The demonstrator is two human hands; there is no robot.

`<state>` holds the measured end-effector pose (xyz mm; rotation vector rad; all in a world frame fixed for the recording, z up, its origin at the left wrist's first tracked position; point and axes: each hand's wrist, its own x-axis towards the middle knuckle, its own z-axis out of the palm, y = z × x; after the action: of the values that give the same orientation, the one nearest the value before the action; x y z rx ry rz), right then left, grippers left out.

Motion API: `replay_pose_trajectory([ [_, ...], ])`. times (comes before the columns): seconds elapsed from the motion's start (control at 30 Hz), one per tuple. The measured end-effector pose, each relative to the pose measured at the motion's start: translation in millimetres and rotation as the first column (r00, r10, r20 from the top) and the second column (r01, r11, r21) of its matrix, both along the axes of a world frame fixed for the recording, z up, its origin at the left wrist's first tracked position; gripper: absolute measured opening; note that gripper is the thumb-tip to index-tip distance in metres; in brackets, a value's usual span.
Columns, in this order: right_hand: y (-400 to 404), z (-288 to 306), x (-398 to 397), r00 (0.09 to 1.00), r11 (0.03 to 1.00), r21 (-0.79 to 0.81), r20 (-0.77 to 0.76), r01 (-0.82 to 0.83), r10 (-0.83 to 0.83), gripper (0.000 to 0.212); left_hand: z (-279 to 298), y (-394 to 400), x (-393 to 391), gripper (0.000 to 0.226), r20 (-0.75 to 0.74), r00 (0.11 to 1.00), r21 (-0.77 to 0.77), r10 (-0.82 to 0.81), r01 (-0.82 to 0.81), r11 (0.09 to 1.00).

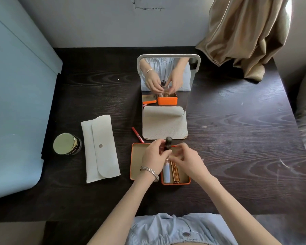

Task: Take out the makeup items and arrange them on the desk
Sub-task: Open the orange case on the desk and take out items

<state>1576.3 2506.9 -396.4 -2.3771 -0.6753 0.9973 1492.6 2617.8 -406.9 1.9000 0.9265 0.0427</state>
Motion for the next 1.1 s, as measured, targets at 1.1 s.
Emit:
replay_pose_trajectory([
  [1.1, 0.9, -11.8, 50.2, 0.685, 0.532, 0.456, -0.29, 0.713, -0.669, 0.006, 12.3, 17.3, 1.1, 0.024, 0.123, 0.987, -0.236, 0.104, -0.072, 0.969],
])
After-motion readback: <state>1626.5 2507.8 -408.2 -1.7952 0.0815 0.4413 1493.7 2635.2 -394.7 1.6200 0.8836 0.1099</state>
